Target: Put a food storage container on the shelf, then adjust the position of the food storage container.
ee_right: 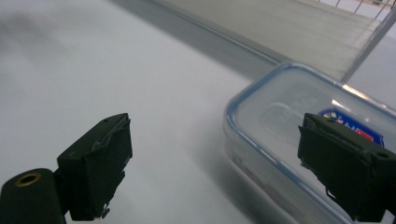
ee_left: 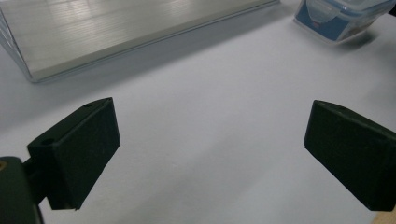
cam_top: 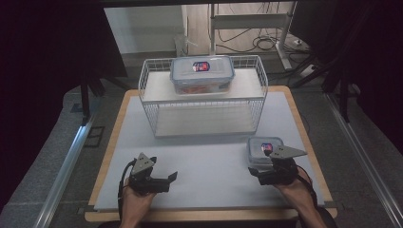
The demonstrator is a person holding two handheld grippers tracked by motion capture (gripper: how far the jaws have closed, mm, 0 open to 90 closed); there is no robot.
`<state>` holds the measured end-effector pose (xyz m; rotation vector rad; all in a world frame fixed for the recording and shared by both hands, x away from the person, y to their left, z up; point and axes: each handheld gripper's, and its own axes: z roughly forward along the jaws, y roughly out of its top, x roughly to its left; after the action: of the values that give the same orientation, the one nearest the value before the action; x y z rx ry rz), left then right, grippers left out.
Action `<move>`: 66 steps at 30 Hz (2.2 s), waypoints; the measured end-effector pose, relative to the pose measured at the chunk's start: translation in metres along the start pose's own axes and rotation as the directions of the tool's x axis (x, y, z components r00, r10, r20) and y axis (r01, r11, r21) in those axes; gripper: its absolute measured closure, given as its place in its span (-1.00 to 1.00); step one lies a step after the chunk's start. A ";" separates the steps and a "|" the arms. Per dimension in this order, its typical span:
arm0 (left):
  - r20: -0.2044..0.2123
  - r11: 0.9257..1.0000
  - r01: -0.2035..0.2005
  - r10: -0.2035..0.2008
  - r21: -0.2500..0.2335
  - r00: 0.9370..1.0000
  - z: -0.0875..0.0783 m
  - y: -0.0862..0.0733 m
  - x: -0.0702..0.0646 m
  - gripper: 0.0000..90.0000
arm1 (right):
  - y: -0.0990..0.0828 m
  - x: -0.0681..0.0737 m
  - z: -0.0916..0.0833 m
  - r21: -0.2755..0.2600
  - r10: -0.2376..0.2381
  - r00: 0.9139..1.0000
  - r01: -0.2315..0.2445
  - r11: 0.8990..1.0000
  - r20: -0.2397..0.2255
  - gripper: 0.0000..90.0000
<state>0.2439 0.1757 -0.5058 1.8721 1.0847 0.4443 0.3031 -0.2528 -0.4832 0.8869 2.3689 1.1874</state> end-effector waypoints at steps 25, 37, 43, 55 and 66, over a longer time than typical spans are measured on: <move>-0.025 0.999 -0.035 0.036 0.042 0.999 0.007 -0.003 0.000 -0.91 | 0.003 -0.039 -0.021 0.011 0.143 0.986 -0.145 0.989 0.086 0.47; -0.012 0.998 -0.032 0.033 0.052 0.999 0.011 -0.004 0.000 -0.89 | -0.004 -0.091 -0.029 -0.020 0.241 0.937 -0.244 0.970 0.251 0.99; -0.001 0.998 -0.036 0.036 0.059 0.999 0.013 -0.003 -0.002 -0.89 | -0.013 -0.111 -0.016 0.015 0.266 0.917 -0.283 0.959 0.297 0.99; 0.003 0.998 -0.027 0.027 0.064 1.000 0.016 -0.003 -0.001 -0.88 | -0.006 -0.110 0.006 0.069 0.237 0.928 -0.267 0.961 0.288 0.99; 0.008 0.997 -0.029 0.028 0.074 1.000 0.020 -0.003 -0.004 -0.88 | 0.003 -0.087 0.020 0.086 0.223 0.948 -0.248 0.965 0.228 0.99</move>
<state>0.2534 0.1632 -0.5183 1.9545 1.0844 0.4192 0.3799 -0.2979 -0.4901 1.2992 2.2169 0.9860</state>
